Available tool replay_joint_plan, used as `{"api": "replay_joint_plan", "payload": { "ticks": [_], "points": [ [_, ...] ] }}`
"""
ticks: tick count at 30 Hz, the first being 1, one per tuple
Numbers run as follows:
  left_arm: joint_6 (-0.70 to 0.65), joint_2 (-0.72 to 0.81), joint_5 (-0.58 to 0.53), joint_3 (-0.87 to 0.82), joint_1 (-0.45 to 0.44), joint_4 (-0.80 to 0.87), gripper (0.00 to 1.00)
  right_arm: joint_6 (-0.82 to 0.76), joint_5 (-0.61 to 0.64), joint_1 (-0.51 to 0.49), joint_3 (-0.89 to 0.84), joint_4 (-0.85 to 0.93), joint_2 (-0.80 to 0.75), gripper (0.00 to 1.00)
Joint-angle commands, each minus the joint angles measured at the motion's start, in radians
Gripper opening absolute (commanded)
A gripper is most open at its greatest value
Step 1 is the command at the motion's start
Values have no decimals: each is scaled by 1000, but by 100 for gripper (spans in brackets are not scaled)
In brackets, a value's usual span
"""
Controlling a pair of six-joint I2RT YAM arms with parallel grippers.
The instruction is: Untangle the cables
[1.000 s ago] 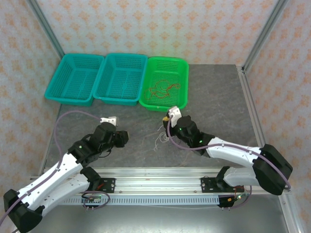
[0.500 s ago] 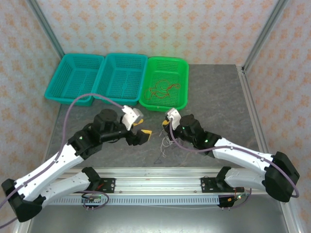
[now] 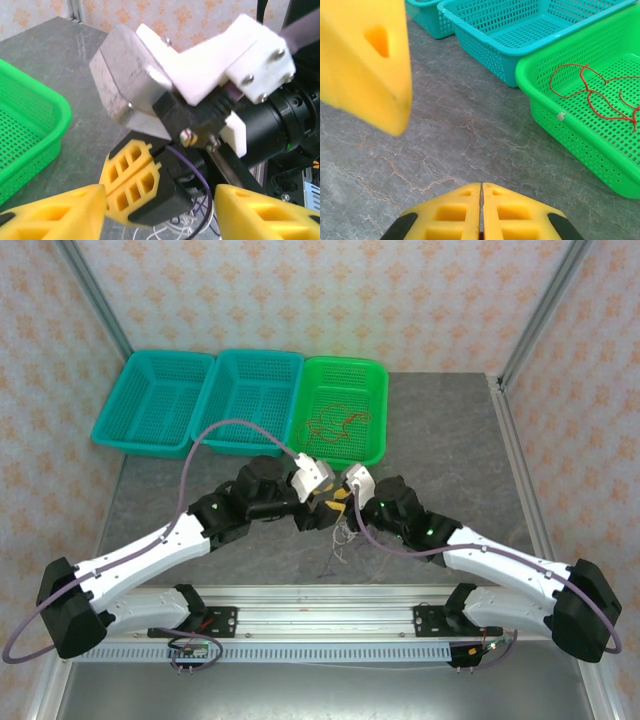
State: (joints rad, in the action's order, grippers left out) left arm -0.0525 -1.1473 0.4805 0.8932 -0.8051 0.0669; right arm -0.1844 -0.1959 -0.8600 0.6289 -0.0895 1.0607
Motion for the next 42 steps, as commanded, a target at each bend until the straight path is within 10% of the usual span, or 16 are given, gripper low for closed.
{"api": "replay_joint_plan", "payload": {
  "ticks": [1,12,17,25,34,37,42],
  "points": [
    [19,-35,21,-8,-6,-77,51,10,-17,6,18,-6,-24,0],
    [45,-56,1,-17,-7,-65,0,37,24,6,0,-31,-26,0],
    [104,30,-80,-40,-5,-117,0,86,203,6,-73,-61,-17,24],
    [148,226,-375,31,5,10,0,320,507,39,-212,-50,10,29],
    [239,311,-617,47,80,183,0,740,496,310,-376,-8,-127,19],
    [274,315,-562,12,129,190,0,741,467,347,-414,-21,-204,0],
    [263,259,-382,-68,139,141,0,577,232,348,-411,-127,-246,0]
  ]
}}
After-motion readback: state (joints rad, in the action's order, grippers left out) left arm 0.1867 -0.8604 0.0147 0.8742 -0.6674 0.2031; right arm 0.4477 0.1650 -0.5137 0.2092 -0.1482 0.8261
